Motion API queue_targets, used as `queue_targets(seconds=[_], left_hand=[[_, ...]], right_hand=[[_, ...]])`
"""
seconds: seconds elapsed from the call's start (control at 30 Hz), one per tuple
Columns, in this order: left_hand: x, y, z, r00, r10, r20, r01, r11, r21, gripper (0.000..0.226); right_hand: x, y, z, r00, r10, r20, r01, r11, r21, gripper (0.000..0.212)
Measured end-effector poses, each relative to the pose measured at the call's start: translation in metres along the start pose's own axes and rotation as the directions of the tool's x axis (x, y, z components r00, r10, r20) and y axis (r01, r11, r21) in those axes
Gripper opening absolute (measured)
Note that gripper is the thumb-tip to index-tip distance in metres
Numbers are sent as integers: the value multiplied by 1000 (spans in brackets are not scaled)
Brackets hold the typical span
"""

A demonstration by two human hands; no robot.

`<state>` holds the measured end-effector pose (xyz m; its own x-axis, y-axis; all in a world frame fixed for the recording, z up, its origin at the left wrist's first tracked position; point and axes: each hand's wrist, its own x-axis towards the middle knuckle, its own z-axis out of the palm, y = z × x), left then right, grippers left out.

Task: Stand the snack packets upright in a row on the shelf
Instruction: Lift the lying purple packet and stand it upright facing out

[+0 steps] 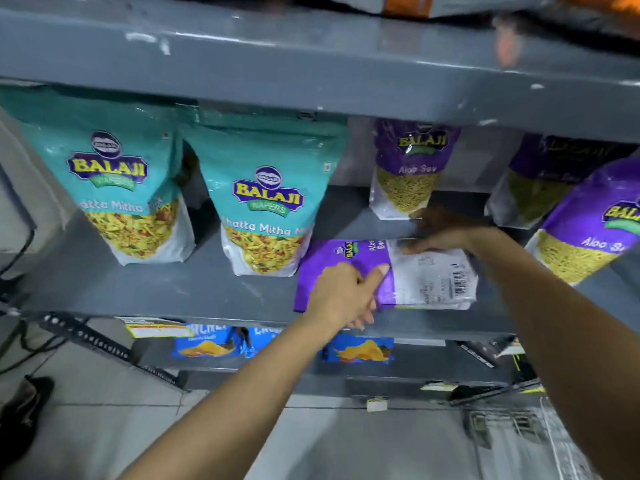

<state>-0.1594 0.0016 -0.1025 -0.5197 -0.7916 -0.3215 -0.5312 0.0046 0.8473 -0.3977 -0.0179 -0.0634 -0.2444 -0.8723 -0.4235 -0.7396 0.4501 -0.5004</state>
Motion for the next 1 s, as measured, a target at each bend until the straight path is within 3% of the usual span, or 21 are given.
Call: queue_targets(seconds=[0.03, 0.1, 0.17, 0.2, 0.33, 0.43, 0.6, 0.7, 0.83, 1.0], left_hand=[[3, 2, 10, 992, -95, 81, 93, 995, 27, 76], [7, -1, 30, 972, -205, 116, 206, 979, 6, 82], [7, -7, 51, 969, -244, 50, 249, 953, -176, 76], [5, -10, 63, 964, -266, 23, 261, 915, -307, 70], [-1, -2, 103, 926, -377, -8, 284, 712, -643, 45], [2, 7, 115, 936, -343, -82, 190, 685, -704, 31], [4, 9, 105, 946, -168, -277, -4, 849, -529, 36], [10, 18, 80, 927, 12, -375, -143, 936, -322, 45], [36, 31, 43, 890, 235, -391, -309, 941, -138, 39], [67, 22, 13, 853, 388, -349, -354, 922, 159, 42]], right_hand=[[3, 4, -5, 999, 17, 36, -13, 994, -106, 95], [8, 6, -15, 993, 50, 104, -20, 962, -272, 81], [9, 7, -20, 980, 103, 173, -33, 930, -365, 62], [10, 9, -21, 968, 156, 197, -77, 931, -358, 69], [-3, 32, -16, 897, 196, 395, -154, 979, -135, 70], [-17, 55, -11, 903, 104, 417, -163, 981, 109, 87], [-54, 81, -17, 973, -126, 195, 18, 878, 478, 48], [-65, 86, -16, 977, -212, -5, 173, 782, 598, 52], [-48, 79, -6, 944, -218, -245, 325, 725, 608, 66], [-28, 71, 28, 925, -151, -348, 357, 656, 665, 60]])
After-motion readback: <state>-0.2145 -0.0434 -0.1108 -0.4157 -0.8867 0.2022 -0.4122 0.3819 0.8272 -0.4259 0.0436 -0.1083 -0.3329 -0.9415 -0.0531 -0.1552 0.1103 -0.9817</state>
